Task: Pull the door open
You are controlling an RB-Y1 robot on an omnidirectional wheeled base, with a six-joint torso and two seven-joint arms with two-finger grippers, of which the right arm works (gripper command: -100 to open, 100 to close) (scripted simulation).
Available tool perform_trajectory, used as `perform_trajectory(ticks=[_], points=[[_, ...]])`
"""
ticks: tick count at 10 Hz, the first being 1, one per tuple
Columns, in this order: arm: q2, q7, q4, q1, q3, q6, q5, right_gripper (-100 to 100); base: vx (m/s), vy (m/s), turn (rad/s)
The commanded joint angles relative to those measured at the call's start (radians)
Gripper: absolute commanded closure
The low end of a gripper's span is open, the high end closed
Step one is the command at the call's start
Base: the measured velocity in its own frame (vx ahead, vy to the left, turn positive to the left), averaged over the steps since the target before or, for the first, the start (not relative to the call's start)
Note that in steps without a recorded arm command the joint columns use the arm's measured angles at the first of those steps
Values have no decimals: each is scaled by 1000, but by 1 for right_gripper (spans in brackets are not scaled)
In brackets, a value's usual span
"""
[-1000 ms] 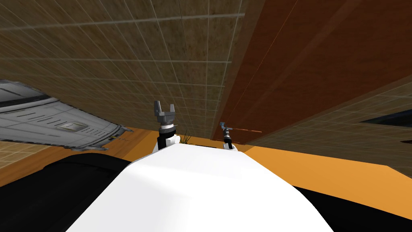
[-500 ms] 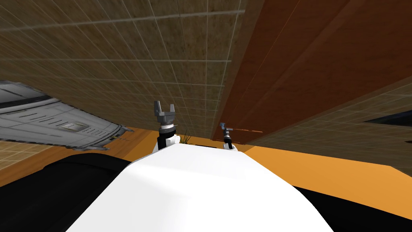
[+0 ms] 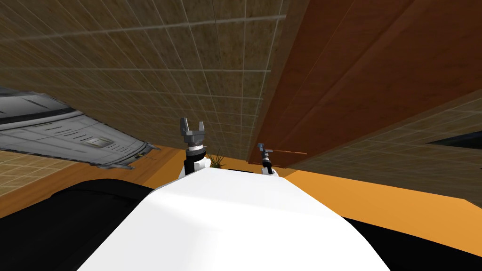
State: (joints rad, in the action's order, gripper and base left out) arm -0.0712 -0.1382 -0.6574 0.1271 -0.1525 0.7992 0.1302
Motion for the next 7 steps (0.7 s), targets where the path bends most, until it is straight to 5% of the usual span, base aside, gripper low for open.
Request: perform_trajectory(ticks=[1, 7], points=[[-5, -6, 4, -7, 2, -1, 1, 100, -228, -40, 86], [-42, -42, 16, -19, 7, 25, 2, 100, -195, -21, 124]])
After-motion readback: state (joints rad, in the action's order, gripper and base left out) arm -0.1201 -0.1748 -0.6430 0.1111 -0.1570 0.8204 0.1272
